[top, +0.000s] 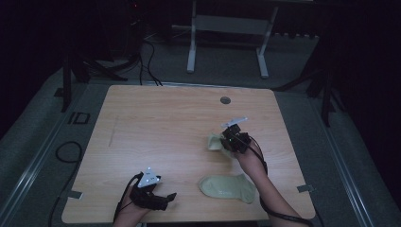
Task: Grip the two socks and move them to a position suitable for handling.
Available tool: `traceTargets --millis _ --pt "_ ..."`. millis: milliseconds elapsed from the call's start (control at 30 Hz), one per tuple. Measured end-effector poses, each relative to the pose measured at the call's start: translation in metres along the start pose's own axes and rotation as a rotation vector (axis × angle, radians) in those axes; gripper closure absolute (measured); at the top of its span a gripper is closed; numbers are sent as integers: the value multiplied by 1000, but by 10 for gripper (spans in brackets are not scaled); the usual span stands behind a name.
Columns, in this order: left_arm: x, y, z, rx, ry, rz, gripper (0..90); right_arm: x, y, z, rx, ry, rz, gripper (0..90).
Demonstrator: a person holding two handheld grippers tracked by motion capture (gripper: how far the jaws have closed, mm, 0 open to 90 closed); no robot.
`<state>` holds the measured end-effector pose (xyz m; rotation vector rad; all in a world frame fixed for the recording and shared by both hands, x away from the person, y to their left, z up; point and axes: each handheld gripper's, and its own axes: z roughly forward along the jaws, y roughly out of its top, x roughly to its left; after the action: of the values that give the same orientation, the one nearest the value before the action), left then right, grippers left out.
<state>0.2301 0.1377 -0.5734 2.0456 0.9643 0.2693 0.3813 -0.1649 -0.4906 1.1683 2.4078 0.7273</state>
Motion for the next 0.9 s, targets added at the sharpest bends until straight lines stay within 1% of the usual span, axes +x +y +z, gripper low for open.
traceTargets --millis 100,133,167,233,300,333,400,467,500,533,567,600,633,700,733,833,867,900 --pt "0 1 -2 -10 33 -10 90 -2 -16 8 26 27 11 813" --pt "0 0 -2 -15 42 -17 83 -2 -22 11 34 28 10 813" --pt "1 0 -3 -18 44 -26 82 -4 -27 14 40 27 19 813" --pt "1 1 -3 -18 48 -27 82 -6 -35 21 55 10 30 812" --pt "1 1 -2 -16 54 -27 82 -6 -41 26 63 6 42 805" --pt "1 1 -1 -14 56 -22 82 -6 -43 28 66 1 42 795" --pt "0 1 0 -11 53 -21 82 -2 -48 32 66 -9 24 750" --pt "0 1 0 -11 55 -17 82 1 -49 32 59 -18 10 698" --pt "0 2 1 -11 49 -17 82 3 -49 32 53 -24 3 680" --pt "-1 2 1 -11 53 -17 82 4 -49 32 52 -28 0 639" --pt "-1 3 2 -10 51 -14 82 5 -49 32 52 -19 7 594" --pt "-1 3 2 -9 52 -12 82 5 -49 33 52 -6 21 576" --pt "-1 3 2 -9 52 -12 82 5 -49 33 52 -6 21 576" --pt "-3 4 3 -8 61 -5 82 6 -48 34 52 -2 46 521" --pt "-4 4 4 -11 62 -7 82 7 -48 35 50 0 49 509" --pt "-5 7 5 -23 45 -17 82 8 -45 36 52 3 64 493" --pt "-5 9 6 -24 34 -14 83 8 -44 37 52 3 68 488" --pt "-5 11 6 -22 33 -7 83 9 -43 38 49 4 71 480"
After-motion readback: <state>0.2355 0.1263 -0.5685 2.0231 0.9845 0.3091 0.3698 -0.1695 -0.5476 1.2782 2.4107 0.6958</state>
